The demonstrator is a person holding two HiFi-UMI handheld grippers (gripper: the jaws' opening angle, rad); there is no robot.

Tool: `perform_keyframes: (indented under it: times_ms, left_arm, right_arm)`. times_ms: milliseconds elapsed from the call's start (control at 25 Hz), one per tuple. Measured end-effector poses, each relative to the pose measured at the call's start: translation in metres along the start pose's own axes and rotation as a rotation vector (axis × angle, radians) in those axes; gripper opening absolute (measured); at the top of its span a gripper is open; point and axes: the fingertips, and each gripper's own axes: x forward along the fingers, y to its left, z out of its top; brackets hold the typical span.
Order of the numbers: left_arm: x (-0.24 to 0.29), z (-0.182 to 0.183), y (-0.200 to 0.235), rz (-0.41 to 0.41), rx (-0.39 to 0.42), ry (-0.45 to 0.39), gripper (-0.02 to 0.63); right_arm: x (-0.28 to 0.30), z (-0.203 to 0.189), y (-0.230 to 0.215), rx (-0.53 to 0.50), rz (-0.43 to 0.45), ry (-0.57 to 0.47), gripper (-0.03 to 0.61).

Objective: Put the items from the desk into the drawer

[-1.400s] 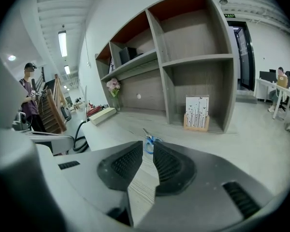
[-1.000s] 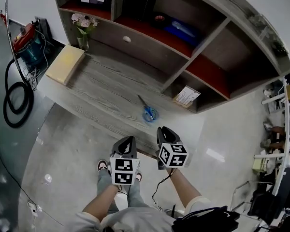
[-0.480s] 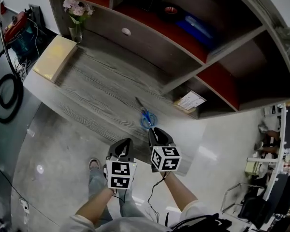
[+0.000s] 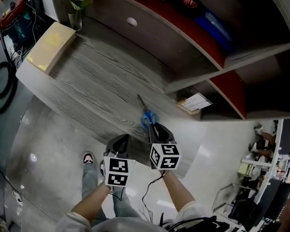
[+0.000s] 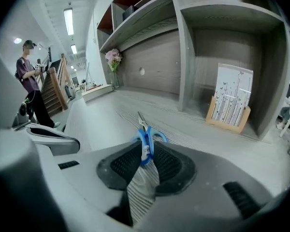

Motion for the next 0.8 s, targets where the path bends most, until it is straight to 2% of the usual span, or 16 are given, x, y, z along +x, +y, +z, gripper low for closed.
perform_keyframes:
  times_ms: [160,480,800]
  left_arm:
    - [0.004,-0.003,0.005,0.000,-0.021,0.008,-0.003]
    - [0.008,0.001,0.012,-0.007,-0.023,0.012,-0.003]
    - [0.010,-0.002,0.015,-0.009,-0.032,0.021,-0.003]
  right_arm:
    - [0.008,-0.001,0.001,-0.042,0.000,0.026,0.071]
    - [0.021,-0.003,0.002,-0.062,0.006,0.083,0.072]
    - [0.025,0.001,0.003,-0.067,-0.010,0.081,0.071]
